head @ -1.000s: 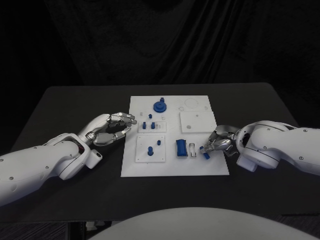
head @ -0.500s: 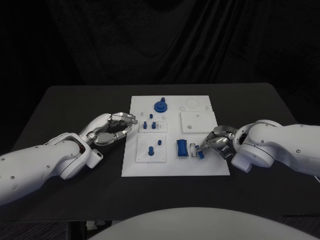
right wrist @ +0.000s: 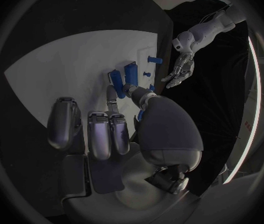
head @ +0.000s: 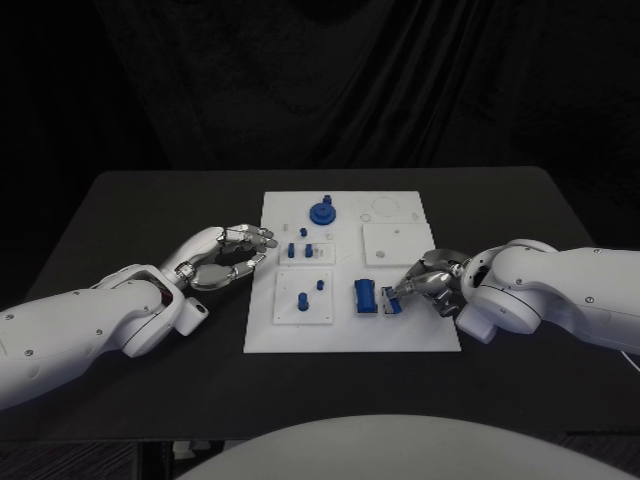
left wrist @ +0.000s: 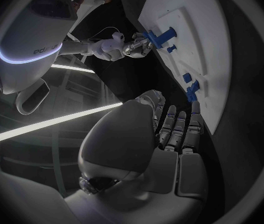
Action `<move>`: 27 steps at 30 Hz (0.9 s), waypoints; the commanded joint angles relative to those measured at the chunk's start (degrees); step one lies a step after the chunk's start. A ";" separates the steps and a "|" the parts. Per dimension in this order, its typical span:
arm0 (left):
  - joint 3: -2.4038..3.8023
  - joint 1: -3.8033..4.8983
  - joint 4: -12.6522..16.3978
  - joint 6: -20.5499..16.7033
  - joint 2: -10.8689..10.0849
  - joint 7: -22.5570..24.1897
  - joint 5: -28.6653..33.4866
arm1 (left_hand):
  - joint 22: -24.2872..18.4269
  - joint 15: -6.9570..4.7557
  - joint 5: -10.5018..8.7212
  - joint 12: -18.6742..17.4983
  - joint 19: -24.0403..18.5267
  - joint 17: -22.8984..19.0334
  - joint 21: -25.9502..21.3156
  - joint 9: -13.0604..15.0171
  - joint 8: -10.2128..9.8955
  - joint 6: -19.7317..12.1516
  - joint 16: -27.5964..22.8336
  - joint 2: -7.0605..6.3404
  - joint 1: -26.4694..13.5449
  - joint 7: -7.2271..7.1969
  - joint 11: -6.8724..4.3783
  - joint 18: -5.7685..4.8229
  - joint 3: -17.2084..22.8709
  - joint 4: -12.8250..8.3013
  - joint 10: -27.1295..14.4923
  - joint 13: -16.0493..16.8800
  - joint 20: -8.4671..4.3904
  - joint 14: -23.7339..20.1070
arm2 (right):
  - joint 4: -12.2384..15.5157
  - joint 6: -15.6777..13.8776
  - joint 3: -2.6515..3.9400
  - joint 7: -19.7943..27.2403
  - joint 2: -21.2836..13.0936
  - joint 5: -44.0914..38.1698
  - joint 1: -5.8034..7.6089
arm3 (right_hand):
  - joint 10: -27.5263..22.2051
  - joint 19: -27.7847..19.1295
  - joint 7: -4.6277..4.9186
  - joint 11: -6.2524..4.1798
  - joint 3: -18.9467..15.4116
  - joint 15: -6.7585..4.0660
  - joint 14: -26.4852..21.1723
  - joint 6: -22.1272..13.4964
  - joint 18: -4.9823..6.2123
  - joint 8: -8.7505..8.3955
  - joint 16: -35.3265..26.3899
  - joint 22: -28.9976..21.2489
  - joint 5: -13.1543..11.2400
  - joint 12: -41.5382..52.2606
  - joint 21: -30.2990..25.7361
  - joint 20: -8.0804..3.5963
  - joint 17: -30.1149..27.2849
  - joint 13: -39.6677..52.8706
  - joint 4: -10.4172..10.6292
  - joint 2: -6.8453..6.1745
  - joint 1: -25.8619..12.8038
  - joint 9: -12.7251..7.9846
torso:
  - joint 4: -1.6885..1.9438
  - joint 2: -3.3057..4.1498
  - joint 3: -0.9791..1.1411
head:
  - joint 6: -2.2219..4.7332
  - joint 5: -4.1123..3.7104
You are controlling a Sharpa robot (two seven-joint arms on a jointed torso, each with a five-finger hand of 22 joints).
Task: Assemble the parts on the task board
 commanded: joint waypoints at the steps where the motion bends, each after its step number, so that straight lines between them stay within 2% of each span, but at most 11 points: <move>1: 0.05 -0.13 0.03 0.66 0.13 0.61 0.27 | -0.06 -0.12 0.24 0.32 0.28 0.07 0.27 -0.06 0.15 -0.01 0.26 0.29 0.10 0.28 0.32 -0.38 0.35 0.08 0.20 0.07 0.09 0.32 | -0.13 -1.01 0.01 0.06 0.15 -1.07 0.11 | 5.86 -0.42 -1.12 0.34 -0.23 0.24 5.15 0.84 0.72 -0.05 -0.37 9.97 -0.11 0.08 -0.23 -0.06 12.28 15.07 0.23 -0.08 -0.46 0.09 | -0.05 0.05 0.02 | -0.01 0.08; 8: 0.05 -0.16 -0.03 0.80 0.21 0.60 0.27 | -0.06 -0.12 0.24 0.32 0.28 0.07 0.27 -0.06 0.15 -0.01 0.26 0.29 0.10 0.28 0.32 -0.38 0.35 0.08 0.20 0.07 0.09 0.32 | -0.27 0.20 0.01 -1.29 0.36 -2.86 0.10 | 5.86 -1.07 -0.78 0.65 -1.45 0.50 4.97 -0.13 0.99 -0.44 -0.64 9.59 -0.13 0.08 -1.55 0.16 11.82 15.07 0.66 0.26 -1.01 0.24 | -0.01 0.02 0.02 | -0.01 0.13; 15: 0.05 -0.19 -0.07 0.89 0.27 0.56 0.27 | -0.07 -0.05 0.27 0.30 0.33 0.07 0.30 -0.07 0.15 -0.01 0.31 0.31 0.08 0.30 0.39 -0.43 0.42 0.05 0.24 0.06 0.10 0.37 | -0.27 1.26 0.01 -2.04 0.56 -4.32 0.10 | 5.86 -1.26 -0.45 0.99 -4.65 0.83 4.90 -0.65 1.04 -0.61 -0.67 9.54 -0.22 0.08 -1.81 0.51 11.75 15.07 1.98 0.74 -2.32 0.56 | -0.03 0.01 0.04 | -0.01 0.19; 27: 0.05 -0.24 -0.12 1.05 0.30 0.48 0.27 | -0.08 -0.01 0.29 0.28 0.36 0.08 0.32 -0.07 0.16 0.01 0.37 0.33 0.07 0.31 0.43 -0.45 0.46 0.03 0.26 0.06 0.10 0.43 | -0.15 1.85 0.01 -2.42 0.69 -6.00 0.09 | 5.86 -1.25 -0.38 1.06 -5.86 0.90 4.91 -0.81 1.04 -0.72 -0.64 9.55 -0.21 0.08 -1.78 0.59 11.80 15.07 2.55 0.93 -2.68 0.64 | -0.07 0.03 0.07 | -0.01 0.29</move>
